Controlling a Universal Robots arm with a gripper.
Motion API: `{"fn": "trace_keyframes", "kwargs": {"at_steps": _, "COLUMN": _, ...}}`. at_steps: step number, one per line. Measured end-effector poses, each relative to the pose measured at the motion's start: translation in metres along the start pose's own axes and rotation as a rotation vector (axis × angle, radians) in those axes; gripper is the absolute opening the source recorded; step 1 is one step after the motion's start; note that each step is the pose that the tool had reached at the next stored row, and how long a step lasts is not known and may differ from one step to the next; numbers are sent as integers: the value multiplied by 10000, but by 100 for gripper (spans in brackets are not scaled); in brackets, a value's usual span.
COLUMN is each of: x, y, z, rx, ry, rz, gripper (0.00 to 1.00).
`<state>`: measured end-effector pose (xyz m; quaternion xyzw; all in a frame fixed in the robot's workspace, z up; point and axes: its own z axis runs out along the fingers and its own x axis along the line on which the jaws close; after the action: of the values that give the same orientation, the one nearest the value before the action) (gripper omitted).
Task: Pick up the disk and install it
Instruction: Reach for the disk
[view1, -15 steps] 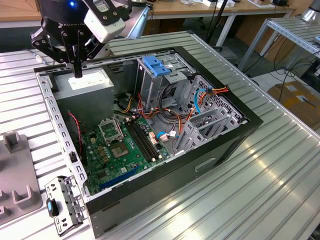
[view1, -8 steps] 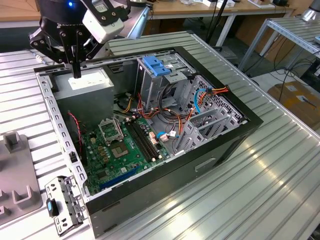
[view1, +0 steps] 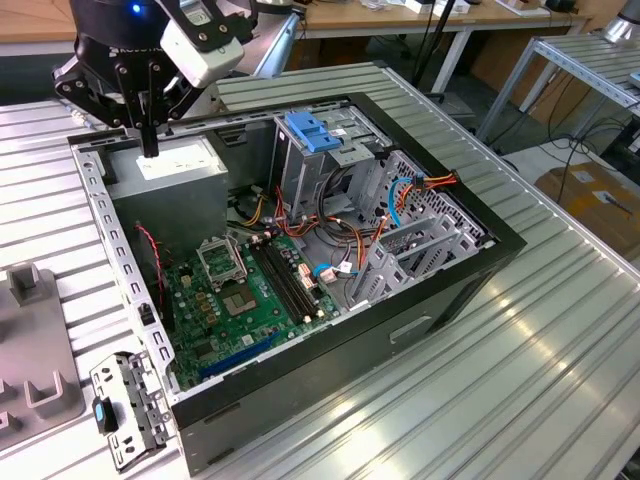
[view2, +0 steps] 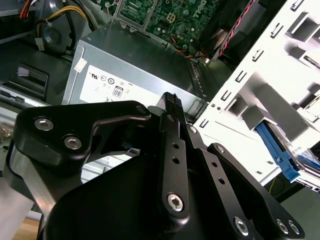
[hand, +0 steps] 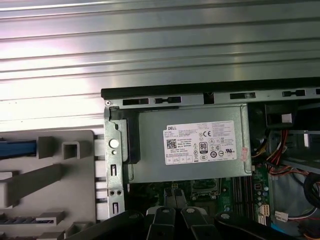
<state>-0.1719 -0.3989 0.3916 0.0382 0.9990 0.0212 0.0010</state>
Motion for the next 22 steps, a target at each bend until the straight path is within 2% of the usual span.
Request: {"fn": "trace_keyframes", "kwargs": {"at_steps": 22, "x": 59, "y": -5, "z": 6, "rx": 10, "ry": 125, "rz": 5, "gripper": 11}}
